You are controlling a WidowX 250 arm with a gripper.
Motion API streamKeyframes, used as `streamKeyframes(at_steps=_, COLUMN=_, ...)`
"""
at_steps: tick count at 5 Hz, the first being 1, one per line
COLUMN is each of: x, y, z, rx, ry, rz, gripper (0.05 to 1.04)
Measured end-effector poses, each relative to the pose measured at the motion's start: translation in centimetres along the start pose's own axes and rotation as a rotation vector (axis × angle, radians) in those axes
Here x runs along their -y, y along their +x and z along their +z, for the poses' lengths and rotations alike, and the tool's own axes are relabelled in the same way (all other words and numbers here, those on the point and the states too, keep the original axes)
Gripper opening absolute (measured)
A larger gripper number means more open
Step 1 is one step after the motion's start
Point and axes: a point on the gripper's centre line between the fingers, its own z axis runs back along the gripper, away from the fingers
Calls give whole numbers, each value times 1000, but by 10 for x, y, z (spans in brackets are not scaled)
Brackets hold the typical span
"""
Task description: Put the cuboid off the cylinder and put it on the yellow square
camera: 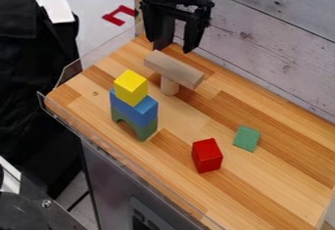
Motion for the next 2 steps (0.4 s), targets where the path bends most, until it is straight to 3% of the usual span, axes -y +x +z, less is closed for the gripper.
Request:
streamKeyframes(at_steps=1, x=0, y=-2, z=-13, rx=-43, ry=-4, rz=1, gripper=999)
streamKeyframes(at_steps=2, x=1, y=0, z=-11, rx=-52, ry=11, rz=85, gripper=999)
